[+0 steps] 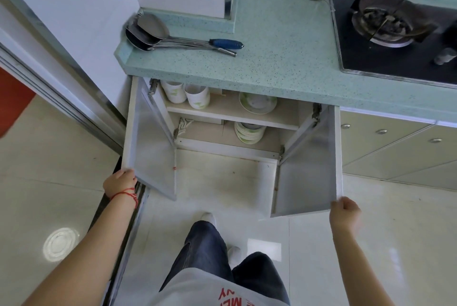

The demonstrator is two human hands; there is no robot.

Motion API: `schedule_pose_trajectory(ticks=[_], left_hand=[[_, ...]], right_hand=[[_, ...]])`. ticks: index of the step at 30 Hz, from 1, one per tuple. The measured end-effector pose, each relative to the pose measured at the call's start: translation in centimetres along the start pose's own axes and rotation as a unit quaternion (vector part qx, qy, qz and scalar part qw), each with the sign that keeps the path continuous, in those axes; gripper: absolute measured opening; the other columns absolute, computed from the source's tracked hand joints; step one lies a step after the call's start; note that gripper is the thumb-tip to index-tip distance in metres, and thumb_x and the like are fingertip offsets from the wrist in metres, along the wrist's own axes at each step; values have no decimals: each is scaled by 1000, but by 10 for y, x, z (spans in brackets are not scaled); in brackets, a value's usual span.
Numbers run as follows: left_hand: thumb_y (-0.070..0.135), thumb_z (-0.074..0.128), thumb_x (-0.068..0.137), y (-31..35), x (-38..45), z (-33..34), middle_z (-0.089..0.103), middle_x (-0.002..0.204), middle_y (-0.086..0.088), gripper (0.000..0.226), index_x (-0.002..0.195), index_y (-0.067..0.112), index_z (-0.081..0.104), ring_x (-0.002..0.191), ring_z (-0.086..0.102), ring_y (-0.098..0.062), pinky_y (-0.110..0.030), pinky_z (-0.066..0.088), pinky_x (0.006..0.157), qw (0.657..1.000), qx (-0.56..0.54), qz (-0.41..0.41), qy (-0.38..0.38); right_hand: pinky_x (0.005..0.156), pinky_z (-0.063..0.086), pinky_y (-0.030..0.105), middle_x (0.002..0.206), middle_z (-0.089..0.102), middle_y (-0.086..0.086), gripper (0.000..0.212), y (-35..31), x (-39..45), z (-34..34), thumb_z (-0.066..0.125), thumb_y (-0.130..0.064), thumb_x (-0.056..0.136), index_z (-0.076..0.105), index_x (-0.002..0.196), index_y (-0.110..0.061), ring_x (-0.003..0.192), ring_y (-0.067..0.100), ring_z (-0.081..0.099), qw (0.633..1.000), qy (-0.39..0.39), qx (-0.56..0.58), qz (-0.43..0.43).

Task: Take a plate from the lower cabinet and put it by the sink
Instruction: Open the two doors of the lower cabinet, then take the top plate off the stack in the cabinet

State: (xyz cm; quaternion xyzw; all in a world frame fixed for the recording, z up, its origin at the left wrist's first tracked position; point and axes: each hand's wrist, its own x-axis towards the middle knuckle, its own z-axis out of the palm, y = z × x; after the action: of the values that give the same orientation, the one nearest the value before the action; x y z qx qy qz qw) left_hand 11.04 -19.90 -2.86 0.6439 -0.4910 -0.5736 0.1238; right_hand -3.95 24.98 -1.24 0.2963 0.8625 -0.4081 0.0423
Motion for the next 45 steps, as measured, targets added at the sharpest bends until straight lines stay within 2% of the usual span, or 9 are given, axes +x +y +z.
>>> schedule_pose_trajectory(ticks=[1,3,5,7,9,18,28,37,45], left_hand=[[16,51,87,-2,-10,3,63,66,-12,21,67,11,55,70,57,-25,-33,49,64,999,40,20,19],[16,50,85,-8,-34,13,62,85,-28,26,71,-5,57,86,60,-40,-45,49,77,989,115,77,50],[14,45,89,-12,-62,26,58,97,-30,26,81,-8,58,102,55,-44,-45,43,81,977,164,134,20],[16,44,91,-18,-79,37,56,124,-24,32,113,-6,55,118,49,-38,-45,40,97,971,172,166,-30],[20,45,92,-25,-87,44,50,135,-19,39,125,0,47,124,45,-33,-45,36,105,956,192,208,-81],[13,51,90,-30,-93,72,51,133,-21,38,125,-1,48,126,44,-34,-40,33,106,834,354,386,-173],[38,25,87,-4,-44,119,48,137,-19,58,128,2,45,130,40,-33,-43,32,107,740,465,430,-225],[41,20,83,13,11,174,52,133,-18,64,125,3,48,127,44,-34,-45,36,104,688,513,442,-263],[36,28,85,-5,40,233,58,126,-18,55,122,3,52,121,51,-34,-47,41,98,674,516,456,-268]], right_hand=[[80,42,40,97,59,25,27,-1,-5,1,53,-17,78,61,96,1,90,37,54,999,8,-47,-21],[107,28,46,132,47,24,40,1,-18,6,57,-10,82,53,121,-2,124,39,40,993,14,-104,-59],[113,17,46,142,40,21,44,0,-32,14,56,-11,85,47,128,-3,133,36,30,984,-7,-136,-116],[113,17,46,143,40,18,43,0,-44,23,54,-14,88,46,130,-5,134,35,29,972,-48,-159,-167],[112,20,46,143,41,17,42,-4,-55,32,53,-17,90,46,130,-6,134,34,31,960,-87,-161,-211],[113,23,42,143,43,12,42,-30,-76,72,46,-23,93,43,132,-9,134,29,34,910,-180,-191,-320],[115,19,38,146,39,9,44,-60,-55,133,41,-27,95,38,136,-11,137,26,29,895,-215,-247,-302],[114,19,41,144,42,13,43,-83,-14,187,43,-24,94,41,133,-7,136,28,32,899,-211,-266,-277],[113,23,44,141,45,15,50,-76,40,225,35,-31,90,43,132,-6,134,31,36,900,-201,-263,-285]])
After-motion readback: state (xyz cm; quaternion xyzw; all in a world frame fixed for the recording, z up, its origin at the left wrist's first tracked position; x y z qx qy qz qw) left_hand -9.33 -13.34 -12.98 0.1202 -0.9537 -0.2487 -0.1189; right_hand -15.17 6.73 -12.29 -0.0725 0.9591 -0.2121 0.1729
